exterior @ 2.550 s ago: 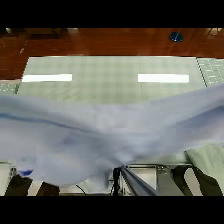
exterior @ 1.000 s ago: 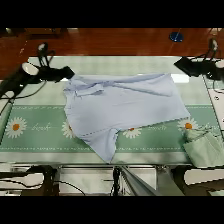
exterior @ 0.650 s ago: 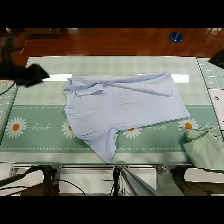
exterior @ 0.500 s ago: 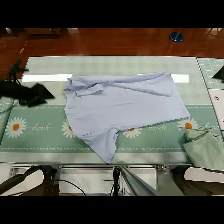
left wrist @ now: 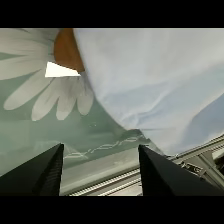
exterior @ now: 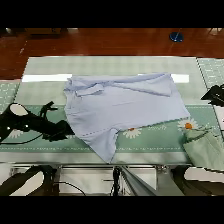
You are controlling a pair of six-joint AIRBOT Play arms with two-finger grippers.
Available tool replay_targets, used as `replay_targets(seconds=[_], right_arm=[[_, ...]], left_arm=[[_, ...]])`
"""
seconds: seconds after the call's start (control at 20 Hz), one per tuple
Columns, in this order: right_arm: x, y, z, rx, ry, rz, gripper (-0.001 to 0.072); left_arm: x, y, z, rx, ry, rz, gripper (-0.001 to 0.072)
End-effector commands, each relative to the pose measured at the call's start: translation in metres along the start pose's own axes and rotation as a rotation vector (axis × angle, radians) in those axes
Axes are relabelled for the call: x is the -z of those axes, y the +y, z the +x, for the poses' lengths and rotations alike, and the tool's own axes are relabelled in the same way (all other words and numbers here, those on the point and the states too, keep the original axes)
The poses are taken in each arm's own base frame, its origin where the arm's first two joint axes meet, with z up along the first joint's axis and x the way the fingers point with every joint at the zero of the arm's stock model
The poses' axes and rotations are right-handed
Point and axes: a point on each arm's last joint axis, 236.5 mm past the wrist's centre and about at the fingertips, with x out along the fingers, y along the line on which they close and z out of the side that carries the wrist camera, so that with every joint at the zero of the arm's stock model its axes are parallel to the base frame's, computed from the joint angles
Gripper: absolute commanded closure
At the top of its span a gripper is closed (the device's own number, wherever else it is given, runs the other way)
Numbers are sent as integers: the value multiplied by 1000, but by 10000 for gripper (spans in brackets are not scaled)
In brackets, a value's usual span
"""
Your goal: Fold the shirts.
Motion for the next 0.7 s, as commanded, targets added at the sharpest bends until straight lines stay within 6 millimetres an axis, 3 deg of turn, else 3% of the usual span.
replay_targets(seconds=[0.0,0.2,0.3,0.35,0.5,0.65], right_arm=[[2,2,6,-16,-1,0,159],[1,3,6,-21,-6,0,160],[1,3,6,-21,-5,-1,160],[1,3,6,-22,-5,0,160],[8,5,8,-40,24,9,155],[32,20,22,-198,129,54,157]], left_arm=[[0,-6,27,-2,11,-8,144],[-32,-19,45,41,-87,-55,170],[-41,-17,46,35,-118,-60,545],[-40,-17,46,35,-114,-34,675],[-29,-18,47,37,-70,-2,675],[-27,-17,47,36,-61,-1,675]])
